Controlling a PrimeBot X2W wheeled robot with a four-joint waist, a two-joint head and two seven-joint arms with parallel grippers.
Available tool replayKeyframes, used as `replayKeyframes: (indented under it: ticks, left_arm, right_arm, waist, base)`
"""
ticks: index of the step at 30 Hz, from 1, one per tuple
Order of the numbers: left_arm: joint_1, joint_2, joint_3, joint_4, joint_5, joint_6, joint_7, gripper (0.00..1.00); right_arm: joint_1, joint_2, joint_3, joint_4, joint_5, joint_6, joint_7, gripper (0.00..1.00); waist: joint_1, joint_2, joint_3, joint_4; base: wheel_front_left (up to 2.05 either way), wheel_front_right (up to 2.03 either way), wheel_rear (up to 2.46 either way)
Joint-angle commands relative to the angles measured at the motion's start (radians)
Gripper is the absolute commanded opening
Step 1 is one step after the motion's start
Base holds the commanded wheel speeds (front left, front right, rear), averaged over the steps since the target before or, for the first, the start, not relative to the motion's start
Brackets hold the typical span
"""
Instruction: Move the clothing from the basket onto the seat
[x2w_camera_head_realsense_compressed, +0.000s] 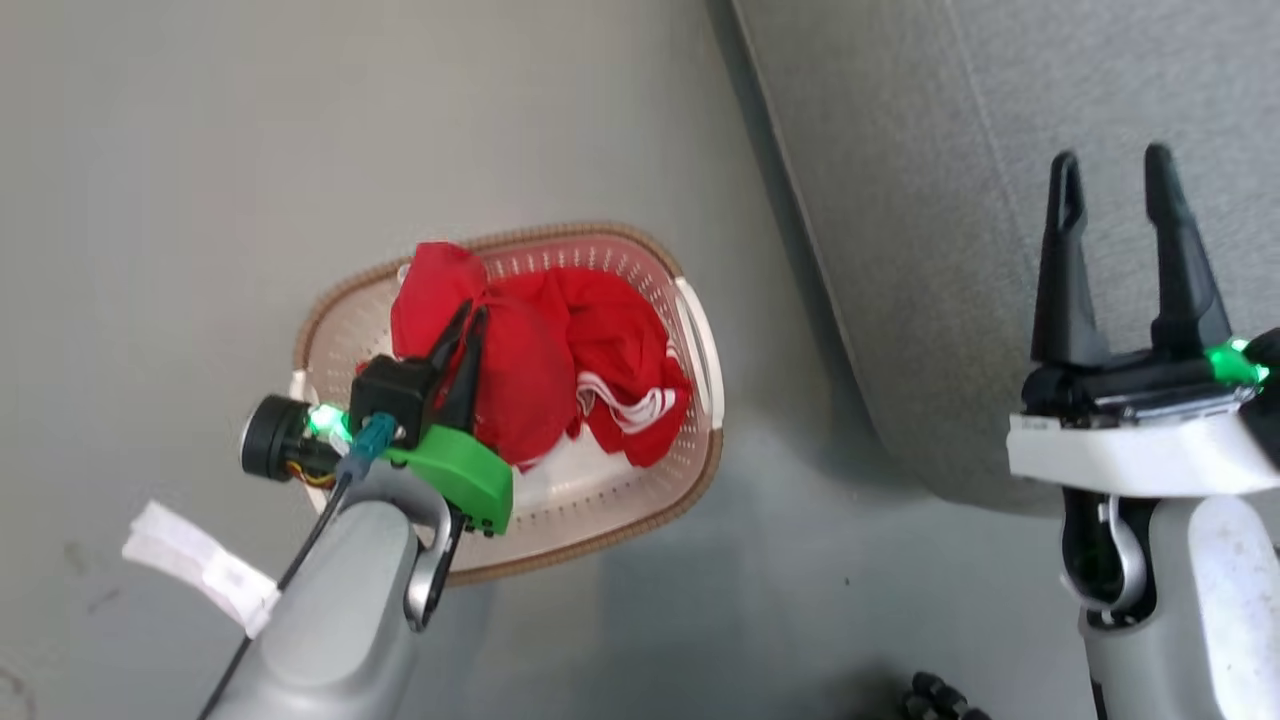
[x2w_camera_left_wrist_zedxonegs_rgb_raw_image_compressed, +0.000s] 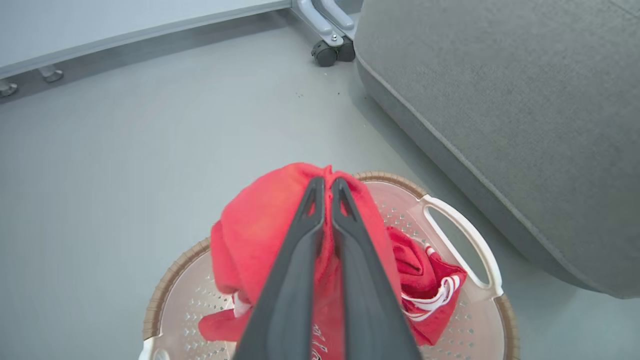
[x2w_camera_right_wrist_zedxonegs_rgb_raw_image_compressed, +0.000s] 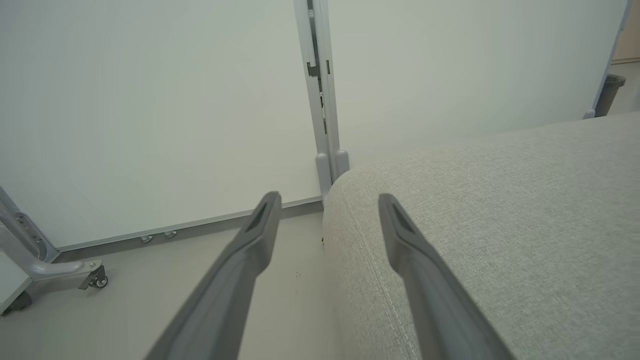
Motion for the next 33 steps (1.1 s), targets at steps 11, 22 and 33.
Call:
replayKeyframes:
  ticks: [11,22,33]
  left_arm:
    - [0.203,-0.033,0.082,-0.179,0.039,-0.019,0.0,0.0]
    - [0.298,-0.044,0.128,-0.35,0.079,-0.044,0.0,0.0]
    - [0.287,-0.052,0.102,-0.4,0.108,-0.092,0.0,0.0]
  right_arm:
    - [0.152,-0.002,0.052,0.05,-0.057,0.0,-0.003,1.0]
    - [0.243,-0.002,0.124,0.093,-0.085,0.0,-0.003,1.0]
    - [0.221,-0.048,0.311,0.14,-0.169,0.0,-0.003,1.0]
  waist:
    - [0.0,0.0,-0.399,0.04]
    - [0.0,0.0,-0.538,0.038]
    - [0.0,0.0,-0.566,0.033]
  base:
    - [0.0,0.0,0.0]
    - [0.0,0.0,0.0]
    - [0.0,0.0,0.0]
